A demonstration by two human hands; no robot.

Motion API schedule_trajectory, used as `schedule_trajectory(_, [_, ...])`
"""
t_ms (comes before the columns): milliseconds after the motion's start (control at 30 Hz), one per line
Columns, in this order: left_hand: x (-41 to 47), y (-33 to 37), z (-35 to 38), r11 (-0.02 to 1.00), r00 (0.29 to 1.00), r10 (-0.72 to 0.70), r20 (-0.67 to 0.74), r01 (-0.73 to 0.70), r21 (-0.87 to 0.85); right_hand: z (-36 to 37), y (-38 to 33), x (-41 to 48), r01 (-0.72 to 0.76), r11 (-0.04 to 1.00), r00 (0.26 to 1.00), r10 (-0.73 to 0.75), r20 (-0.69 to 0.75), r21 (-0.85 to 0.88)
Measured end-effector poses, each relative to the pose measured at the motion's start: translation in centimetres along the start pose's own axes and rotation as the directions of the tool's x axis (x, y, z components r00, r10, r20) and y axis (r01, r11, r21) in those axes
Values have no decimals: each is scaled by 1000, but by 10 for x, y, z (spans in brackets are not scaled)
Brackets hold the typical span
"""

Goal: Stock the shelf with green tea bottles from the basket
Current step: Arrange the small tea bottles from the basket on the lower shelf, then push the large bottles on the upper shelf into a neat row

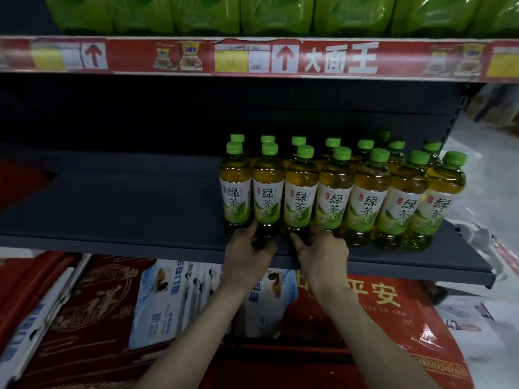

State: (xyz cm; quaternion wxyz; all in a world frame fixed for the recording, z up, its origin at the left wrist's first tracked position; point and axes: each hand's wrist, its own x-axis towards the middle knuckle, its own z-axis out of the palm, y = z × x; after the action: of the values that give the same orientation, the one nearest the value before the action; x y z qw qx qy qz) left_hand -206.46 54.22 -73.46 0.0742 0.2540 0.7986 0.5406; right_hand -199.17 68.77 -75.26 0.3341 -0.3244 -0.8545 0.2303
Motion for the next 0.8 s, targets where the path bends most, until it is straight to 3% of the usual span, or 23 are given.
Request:
schedule_trajectory(233, [-3,-2,-2,1000,1000,-20,4,20,-22,-5,-6,-4,-12,999,999,14,-41,53])
schedule_trajectory(333, [1,-4,-16,991,985,-34,-171,12,-131,-10,-17,-15,-24,976,998,37,-60,218])
schedule_trajectory(467, [17,-11,-42,980,895,-1,-446,-87,-178,2,-37,-29,87,954,992,-109,63,288])
schedule_trajectory(633, [31,-28,-51,992,964,-56,-258,25,-122,27,-62,-29,104,959,970,-156,185,263])
schedule_trajectory(800, [39,-38,-49,999,989,36,-145,-41,-28,42,-77,-25,114,977,955,-157,250,179])
